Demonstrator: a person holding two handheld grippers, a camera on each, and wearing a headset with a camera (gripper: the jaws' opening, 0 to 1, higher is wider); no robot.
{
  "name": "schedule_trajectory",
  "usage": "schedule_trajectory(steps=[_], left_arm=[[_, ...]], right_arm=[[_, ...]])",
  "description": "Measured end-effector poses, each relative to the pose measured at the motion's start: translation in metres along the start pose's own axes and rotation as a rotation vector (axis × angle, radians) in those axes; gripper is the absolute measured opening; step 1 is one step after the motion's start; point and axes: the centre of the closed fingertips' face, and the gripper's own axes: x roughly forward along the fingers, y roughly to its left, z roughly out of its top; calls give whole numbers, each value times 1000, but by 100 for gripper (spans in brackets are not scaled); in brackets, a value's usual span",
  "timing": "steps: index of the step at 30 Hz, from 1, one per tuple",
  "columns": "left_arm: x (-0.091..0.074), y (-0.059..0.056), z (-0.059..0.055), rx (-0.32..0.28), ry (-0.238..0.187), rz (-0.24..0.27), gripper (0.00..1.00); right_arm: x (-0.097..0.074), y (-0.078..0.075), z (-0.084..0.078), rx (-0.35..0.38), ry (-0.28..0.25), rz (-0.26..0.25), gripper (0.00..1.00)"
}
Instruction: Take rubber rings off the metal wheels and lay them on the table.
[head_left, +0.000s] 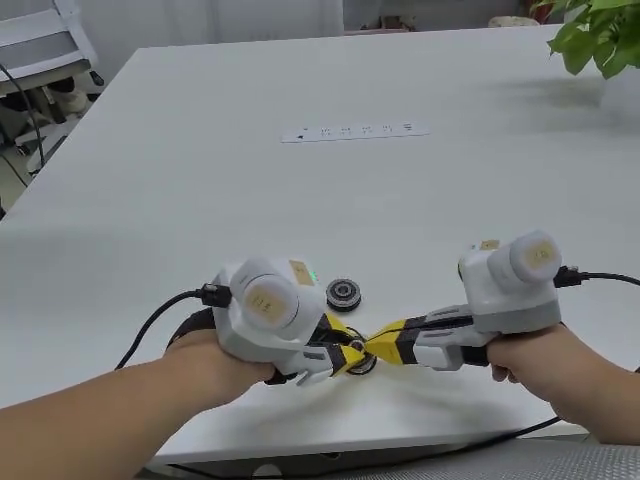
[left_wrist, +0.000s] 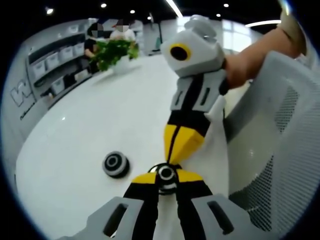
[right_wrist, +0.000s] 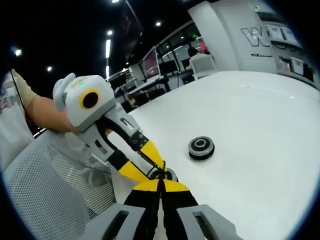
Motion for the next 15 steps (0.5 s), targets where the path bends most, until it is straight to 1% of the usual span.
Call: schedule_trajectory(steps=[4,10,15], left_arm=[[0,0,0,3,1,-2,13],[0,-1,0,6,2,-4,13],[0,0,0,7,4,-6,13]], right_arm=[[0,-1,-2,5,3,0,0],[-1,-2,1,6,-2,-4,0],[-1,1,3,7,-8,7,0]])
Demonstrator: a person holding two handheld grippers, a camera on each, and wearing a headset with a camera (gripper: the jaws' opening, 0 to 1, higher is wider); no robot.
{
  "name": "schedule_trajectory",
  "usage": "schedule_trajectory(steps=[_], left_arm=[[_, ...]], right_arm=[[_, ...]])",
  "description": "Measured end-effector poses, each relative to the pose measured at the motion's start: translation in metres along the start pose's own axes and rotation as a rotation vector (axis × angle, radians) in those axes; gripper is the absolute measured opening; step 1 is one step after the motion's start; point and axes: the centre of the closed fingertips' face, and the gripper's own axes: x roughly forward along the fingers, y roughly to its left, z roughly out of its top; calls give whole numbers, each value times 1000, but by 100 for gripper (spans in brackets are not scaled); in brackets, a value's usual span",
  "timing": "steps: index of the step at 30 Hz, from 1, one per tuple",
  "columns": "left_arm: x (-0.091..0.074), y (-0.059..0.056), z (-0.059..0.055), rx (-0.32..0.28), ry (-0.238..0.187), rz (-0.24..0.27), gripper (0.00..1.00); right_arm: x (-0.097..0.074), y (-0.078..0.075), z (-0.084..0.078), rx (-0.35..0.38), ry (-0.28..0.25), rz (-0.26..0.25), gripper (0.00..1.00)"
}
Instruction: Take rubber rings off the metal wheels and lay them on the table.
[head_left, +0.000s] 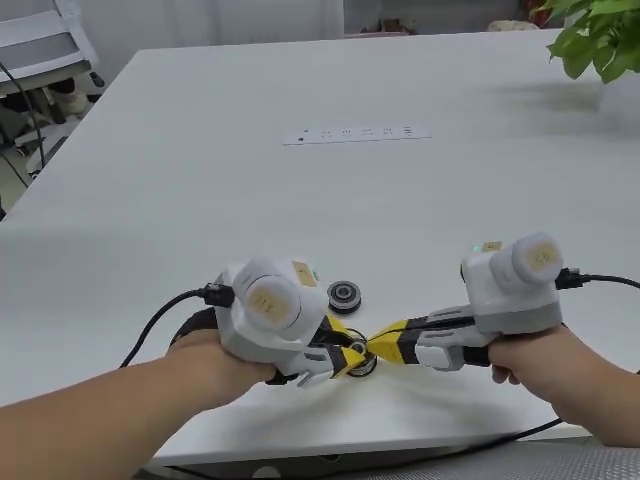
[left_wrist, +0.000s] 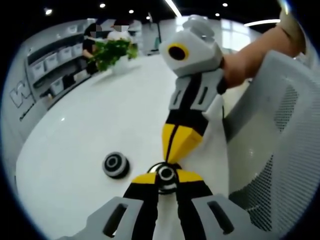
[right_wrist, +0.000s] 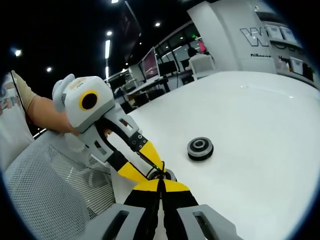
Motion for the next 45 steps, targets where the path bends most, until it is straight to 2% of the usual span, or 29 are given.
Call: schedule_trajectory(steps=[7,10,14,17,31,39,45], left_arm=[[-2,0,3,-8,-10,-8,14],[-5,-1,7,-11,-24,-16,10],[-9,-2,11,-18,-38,-23,16],[-13,-3,12,-14,-42,-28,17],[-51,-5,26,-14,-104,-30,31],[-70,-3,27,-31,-130,-18,44],[-84,1,18,-41,-134,-3,52]], right_arm=[[-1,-2,2,6,-7,-3,0],[-1,-3,2,11,-8,-3,0],[-1,-2,4,12,-11,-2,0],[-2,0,5,10,-10,0,0],[-4,10,17,-6,-12,15,0],[-1,15,24,-42,14,27,0],[6,17,31,-72,39,40,0]])
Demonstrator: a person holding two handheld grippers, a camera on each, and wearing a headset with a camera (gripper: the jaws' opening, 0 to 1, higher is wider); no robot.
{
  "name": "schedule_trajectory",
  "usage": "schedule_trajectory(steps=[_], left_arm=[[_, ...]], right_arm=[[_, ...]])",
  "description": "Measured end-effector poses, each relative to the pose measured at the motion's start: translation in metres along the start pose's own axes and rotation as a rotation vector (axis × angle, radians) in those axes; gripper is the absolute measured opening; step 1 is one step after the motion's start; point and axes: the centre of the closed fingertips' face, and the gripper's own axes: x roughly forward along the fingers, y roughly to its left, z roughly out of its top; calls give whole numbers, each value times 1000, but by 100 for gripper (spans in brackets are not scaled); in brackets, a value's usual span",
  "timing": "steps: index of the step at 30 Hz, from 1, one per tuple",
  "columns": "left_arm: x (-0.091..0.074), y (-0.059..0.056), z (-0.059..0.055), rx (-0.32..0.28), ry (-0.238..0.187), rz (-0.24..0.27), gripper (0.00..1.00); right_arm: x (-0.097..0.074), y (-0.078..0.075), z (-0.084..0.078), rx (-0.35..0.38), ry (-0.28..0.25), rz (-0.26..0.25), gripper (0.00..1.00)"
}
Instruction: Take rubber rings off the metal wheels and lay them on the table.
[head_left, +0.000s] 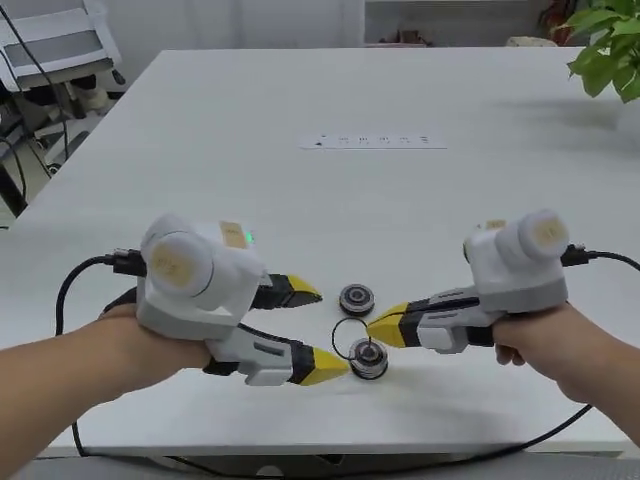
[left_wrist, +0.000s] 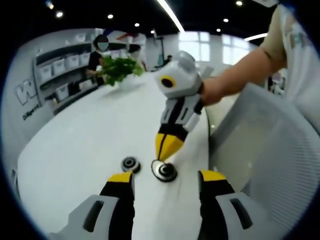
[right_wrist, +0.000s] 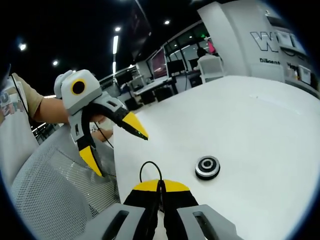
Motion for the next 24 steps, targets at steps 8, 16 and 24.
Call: schedule_trajectory(steps=[8,16,24], left_arm=[[-21,12,-7,-19,-25,51,56],[-38,19,-15,-45,-20,85,62],[-46,23,-18,-61,-19,105,63]], right_arm=[[15,2,5,-44,44,28,0],[33,4,7,-98,97,46,0],[46,3,0,-151,150,47,0]])
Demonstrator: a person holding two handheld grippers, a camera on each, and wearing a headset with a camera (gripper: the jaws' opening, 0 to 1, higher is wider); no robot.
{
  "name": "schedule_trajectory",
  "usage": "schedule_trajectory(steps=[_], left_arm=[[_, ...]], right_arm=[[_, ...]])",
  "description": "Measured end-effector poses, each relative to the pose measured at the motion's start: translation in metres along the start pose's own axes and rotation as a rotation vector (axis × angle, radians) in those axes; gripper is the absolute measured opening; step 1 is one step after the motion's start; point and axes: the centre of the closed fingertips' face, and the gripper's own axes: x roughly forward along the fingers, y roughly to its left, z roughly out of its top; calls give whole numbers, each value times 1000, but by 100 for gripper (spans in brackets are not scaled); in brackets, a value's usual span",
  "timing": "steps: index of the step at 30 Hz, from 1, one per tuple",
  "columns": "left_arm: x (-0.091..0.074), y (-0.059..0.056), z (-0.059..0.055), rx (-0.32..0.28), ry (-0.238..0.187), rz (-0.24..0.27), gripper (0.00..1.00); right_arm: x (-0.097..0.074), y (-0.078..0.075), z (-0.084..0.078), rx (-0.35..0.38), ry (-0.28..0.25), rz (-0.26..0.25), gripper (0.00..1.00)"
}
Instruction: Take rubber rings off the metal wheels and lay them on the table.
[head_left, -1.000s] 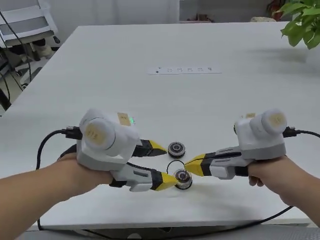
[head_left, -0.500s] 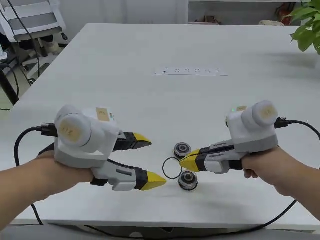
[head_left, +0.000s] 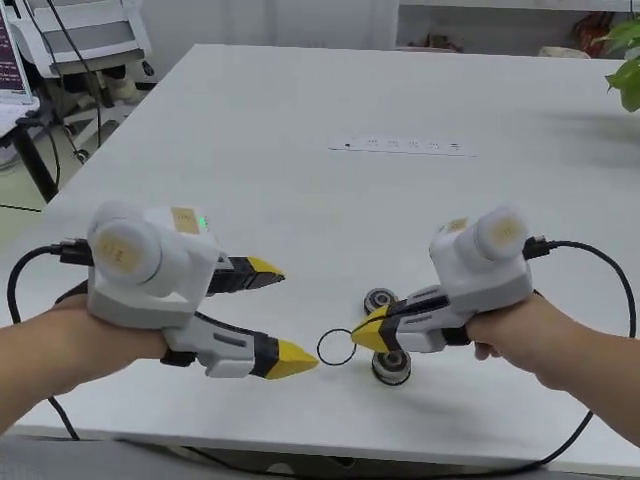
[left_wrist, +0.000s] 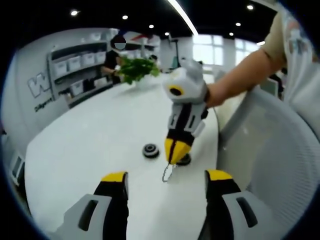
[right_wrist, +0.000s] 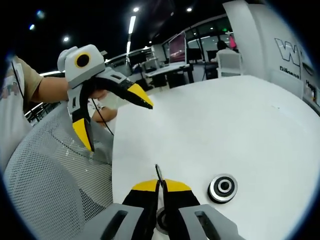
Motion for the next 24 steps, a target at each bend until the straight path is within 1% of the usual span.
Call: schedule_trajectory(steps=[4,9,12,14,19,24], left_arm=[[-2,2,0,-6,-3,8,63],[-3,4,-2,-10,-3,13,64],[-3,5,-2,-11,-3,15,64],[-3,6,-2,-11,-3,15,64],[-2,5,-2,-11,1,12,64],[-1,5,-3,-10,5,11,64]], right_arm=[[4,0,-2,-20,17,-6,6],[7,-3,-8,-37,44,-16,9],[7,-5,-9,-44,50,-26,13],[7,-5,-8,-50,47,-29,17],[6,2,-8,-69,54,-12,27],[4,4,-9,-78,52,-16,38]])
